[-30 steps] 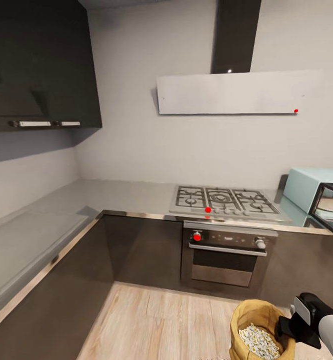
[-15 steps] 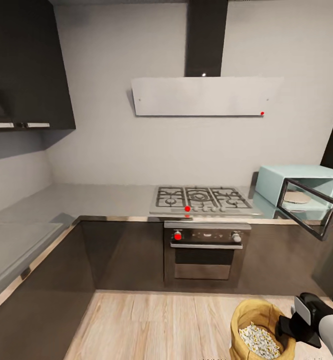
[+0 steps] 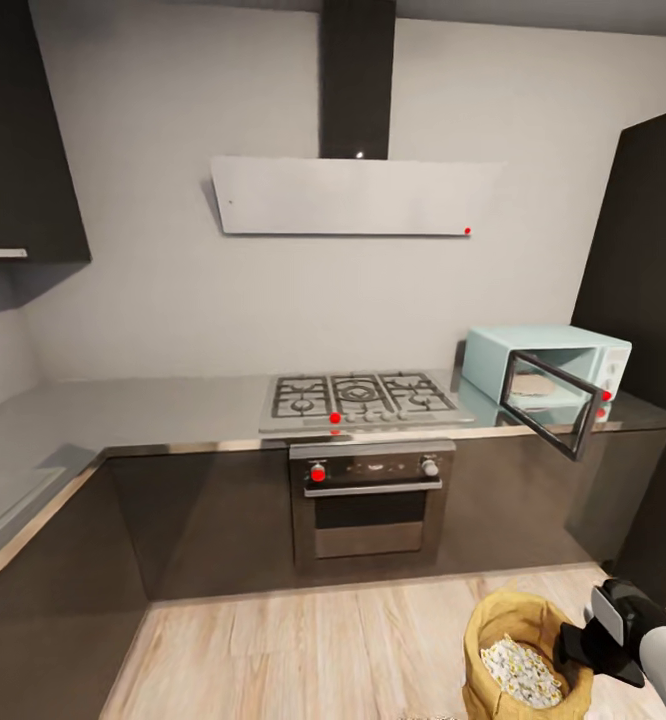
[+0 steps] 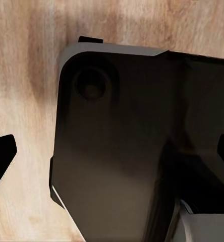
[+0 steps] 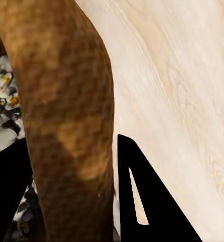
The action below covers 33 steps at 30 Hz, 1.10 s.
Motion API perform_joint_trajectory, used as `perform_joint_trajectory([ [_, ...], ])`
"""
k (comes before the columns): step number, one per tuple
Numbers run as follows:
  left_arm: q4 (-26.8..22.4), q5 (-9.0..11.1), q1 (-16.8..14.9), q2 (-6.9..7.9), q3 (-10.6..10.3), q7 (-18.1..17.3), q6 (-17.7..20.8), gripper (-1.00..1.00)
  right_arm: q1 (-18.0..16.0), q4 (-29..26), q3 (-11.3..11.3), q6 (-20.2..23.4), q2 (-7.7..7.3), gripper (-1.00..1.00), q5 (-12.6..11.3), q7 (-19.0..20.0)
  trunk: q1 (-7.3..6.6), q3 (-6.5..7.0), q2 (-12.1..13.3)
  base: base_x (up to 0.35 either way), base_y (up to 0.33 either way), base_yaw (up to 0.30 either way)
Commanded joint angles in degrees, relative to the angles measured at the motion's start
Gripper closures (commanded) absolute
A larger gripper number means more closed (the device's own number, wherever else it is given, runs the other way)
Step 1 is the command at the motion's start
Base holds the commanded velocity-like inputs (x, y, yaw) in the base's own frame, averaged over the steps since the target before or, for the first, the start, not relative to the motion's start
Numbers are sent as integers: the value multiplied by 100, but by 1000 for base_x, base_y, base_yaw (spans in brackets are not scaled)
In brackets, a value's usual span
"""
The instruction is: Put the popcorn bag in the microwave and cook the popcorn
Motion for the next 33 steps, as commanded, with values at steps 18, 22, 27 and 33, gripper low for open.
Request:
perform_joint_trajectory([
  [18,-10,40,2,-1,41,-22,30,-100,-4,-2791,-527,1550,-53,100,48,81,1,24,-4,0,0,-265],
  [22,-11,38,2,-1,42,-22,22,-100,-4,-2808,-505,1550,-8,100,46,78,1,24,-4,0,0,-282],
  [27,-11,37,2,-1,42,-22,21,-100,-4,-2809,-490,1550,-5,100,58,77,1,24,-4,0,0,-288],
  [33,-11,36,2,0,42,-22,21,-100,-4,-2809,-476,1550,4,100,100,73,1,24,-4,0,0,-288],
])
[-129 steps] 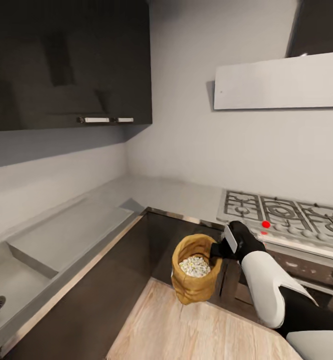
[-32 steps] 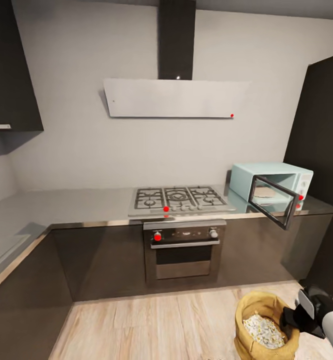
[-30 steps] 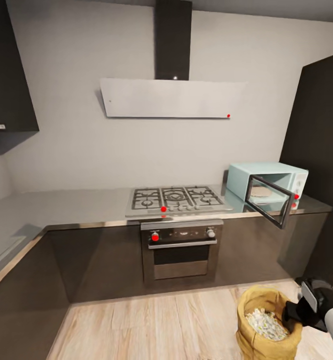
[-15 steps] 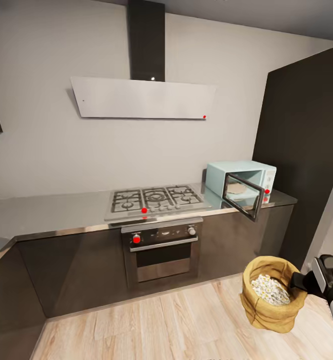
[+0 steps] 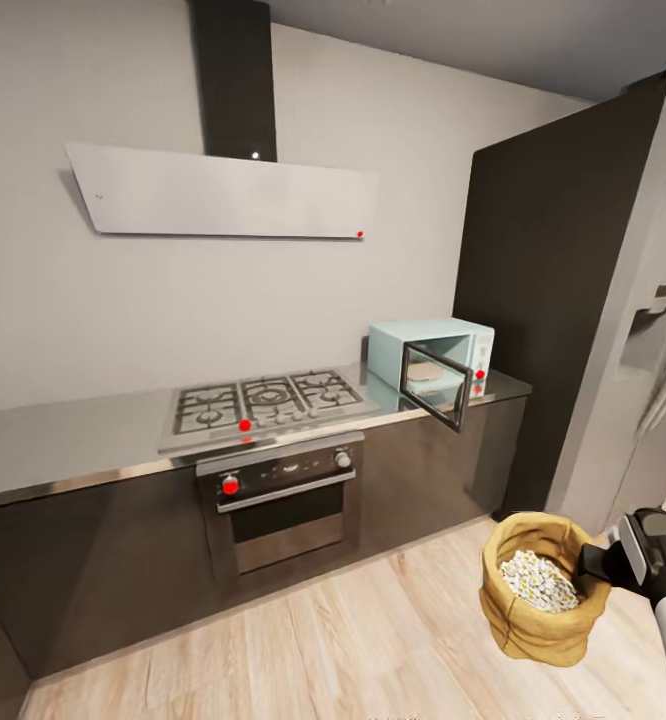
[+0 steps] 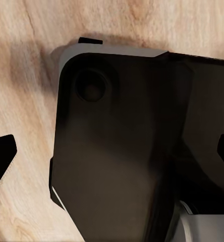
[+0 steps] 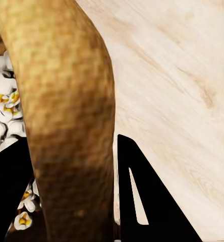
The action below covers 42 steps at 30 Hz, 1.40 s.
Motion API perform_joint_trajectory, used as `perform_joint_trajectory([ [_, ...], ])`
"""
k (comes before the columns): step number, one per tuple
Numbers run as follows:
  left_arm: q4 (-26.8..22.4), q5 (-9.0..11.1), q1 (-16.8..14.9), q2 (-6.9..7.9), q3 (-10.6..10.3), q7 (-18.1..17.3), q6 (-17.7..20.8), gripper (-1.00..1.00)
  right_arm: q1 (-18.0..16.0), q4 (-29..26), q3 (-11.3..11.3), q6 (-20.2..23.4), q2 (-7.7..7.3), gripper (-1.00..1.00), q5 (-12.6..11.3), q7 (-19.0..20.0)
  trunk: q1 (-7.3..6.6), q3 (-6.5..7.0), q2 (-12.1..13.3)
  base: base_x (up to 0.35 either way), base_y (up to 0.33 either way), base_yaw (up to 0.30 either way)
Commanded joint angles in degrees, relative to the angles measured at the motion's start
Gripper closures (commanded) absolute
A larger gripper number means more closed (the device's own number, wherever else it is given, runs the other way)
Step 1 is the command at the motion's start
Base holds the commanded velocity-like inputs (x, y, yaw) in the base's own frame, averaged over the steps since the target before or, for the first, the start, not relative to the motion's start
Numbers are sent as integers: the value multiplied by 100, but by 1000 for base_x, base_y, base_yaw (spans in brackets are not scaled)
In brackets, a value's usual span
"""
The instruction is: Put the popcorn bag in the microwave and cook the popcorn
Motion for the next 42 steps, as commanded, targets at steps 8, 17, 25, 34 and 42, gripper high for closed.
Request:
perform_joint_trajectory([
  [8,-5,39,2,-1,42,-22,-17,-100,-7,-11,5,19,-3,100,42,13,1,-7,-5,0,0,-288],
  [17,-2,40,2,-8,35,-22,5,-100,-7,-11,9,19,17,100,29,74,1,-7,-5,0,0,-289],
  [25,-141,-30,2,-255,0,4,42,-100,-7,-11,18,19,329,100,39,57,1,-7,-5,0,0,-290],
  [34,-257,-48,2,-379,-32,13,8,-100,-7,1,9,19,339,100,15,88,1,-7,-5,0,0,-62],
  [42,-195,-21,2,-370,-27,13,47,-100,-7,6,16,19,339,100,30,78,1,-7,-5,234,0,0],
])
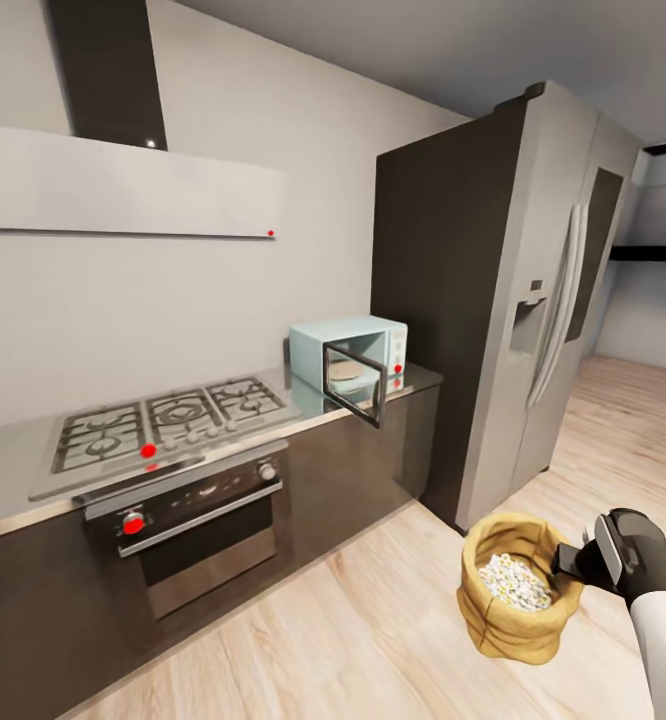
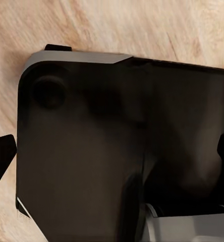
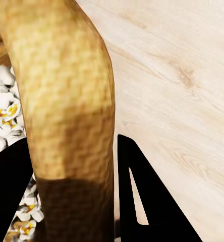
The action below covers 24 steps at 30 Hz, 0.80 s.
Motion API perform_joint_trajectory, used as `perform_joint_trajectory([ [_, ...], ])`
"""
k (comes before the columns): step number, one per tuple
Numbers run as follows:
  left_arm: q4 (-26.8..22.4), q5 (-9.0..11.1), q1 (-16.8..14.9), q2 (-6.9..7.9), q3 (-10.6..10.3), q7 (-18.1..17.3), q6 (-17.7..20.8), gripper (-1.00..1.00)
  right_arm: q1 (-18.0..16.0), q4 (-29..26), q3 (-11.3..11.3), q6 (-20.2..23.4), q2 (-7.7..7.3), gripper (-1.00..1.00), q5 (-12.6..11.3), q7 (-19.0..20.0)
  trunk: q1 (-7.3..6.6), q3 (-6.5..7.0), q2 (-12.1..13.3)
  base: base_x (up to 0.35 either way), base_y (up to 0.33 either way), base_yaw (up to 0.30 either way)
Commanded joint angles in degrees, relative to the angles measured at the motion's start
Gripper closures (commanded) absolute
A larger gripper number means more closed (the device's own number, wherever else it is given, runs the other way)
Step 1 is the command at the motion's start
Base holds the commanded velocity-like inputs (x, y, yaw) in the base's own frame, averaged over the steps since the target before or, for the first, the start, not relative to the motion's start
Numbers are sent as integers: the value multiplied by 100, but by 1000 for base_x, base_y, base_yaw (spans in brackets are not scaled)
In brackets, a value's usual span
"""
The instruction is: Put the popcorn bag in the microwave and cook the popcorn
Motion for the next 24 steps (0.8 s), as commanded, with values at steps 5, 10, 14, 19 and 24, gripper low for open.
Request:
perform_joint_trajectory([
  [5,-4,39,2,-1,55,-12,-3,-100,-5,-8,-15,21,3,100,54,-14,4,-6,-4,322,0,0],
  [10,-3,40,2,-1,56,-11,-3,-100,-5,-5,-15,21,3,100,51,-20,4,-6,-4,323,0,0],
  [14,-3,40,2,-1,56,-10,-3,-100,-5,-5,-15,21,3,100,44,-20,4,-6,-4,323,0,0],
  [19,-3,40,2,-1,56,-10,-3,-100,-5,-5,-15,21,3,100,36,-17,4,-6,-4,323,0,0],
  [24,-3,40,2,-1,56,-10,-11,-100,-5,-5,-15,21,3,100,37,-19,4,-6,-4,323,0,0],
])
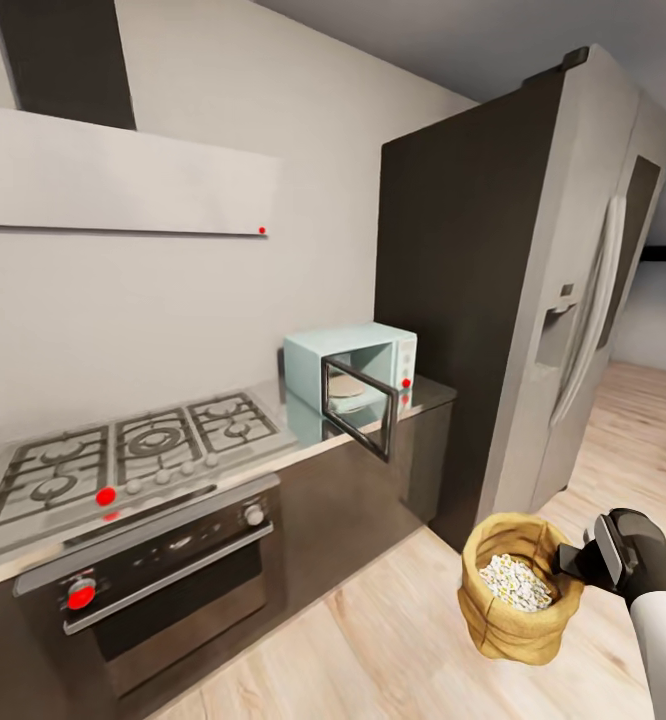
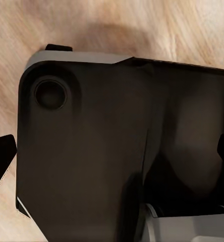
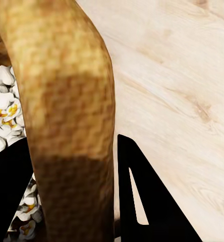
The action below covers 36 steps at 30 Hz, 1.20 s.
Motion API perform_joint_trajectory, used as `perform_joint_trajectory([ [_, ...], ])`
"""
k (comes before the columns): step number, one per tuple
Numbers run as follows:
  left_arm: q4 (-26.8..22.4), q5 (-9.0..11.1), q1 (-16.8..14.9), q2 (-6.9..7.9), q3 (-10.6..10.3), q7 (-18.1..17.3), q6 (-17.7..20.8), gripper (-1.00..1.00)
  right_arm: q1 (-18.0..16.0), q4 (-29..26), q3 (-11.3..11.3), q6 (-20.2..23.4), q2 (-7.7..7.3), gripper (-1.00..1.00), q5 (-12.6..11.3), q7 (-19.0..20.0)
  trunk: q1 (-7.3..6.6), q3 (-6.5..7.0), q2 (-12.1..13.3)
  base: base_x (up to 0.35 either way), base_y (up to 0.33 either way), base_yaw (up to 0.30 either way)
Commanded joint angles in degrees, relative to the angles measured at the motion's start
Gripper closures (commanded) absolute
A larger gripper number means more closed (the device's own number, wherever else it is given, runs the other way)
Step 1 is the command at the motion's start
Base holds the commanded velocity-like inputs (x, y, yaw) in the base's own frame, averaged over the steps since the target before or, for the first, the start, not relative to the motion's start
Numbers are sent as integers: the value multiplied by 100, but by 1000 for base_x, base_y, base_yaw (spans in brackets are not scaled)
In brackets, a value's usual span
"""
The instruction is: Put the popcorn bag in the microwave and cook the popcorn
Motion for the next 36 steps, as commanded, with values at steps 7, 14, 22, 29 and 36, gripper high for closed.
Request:
perform_joint_trajectory([
  [7,-8,38,2,-2,44,-12,-4,-100,-5,-5,-16,21,8,100,35,11,4,-6,-4,323,-6,0],
  [14,-8,40,2,-2,49,-1,-4,-100,-5,-5,-16,21,79,100,44,9,4,-6,-4,313,-148,0],
  [22,-8,38,2,-2,49,-1,-4,-100,-5,-5,-16,21,82,100,44,9,4,-6,-4,307,-173,0],
  [29,-8,33,2,-2,49,-1,-4,-100,-5,-5,-16,21,83,100,44,7,4,-6,-4,306,-173,0],
  [36,-8,32,2,-2,49,-1,-7,-100,-5,-5,-16,21,87,100,36,9,4,-6,-4,306,-173,0],
])
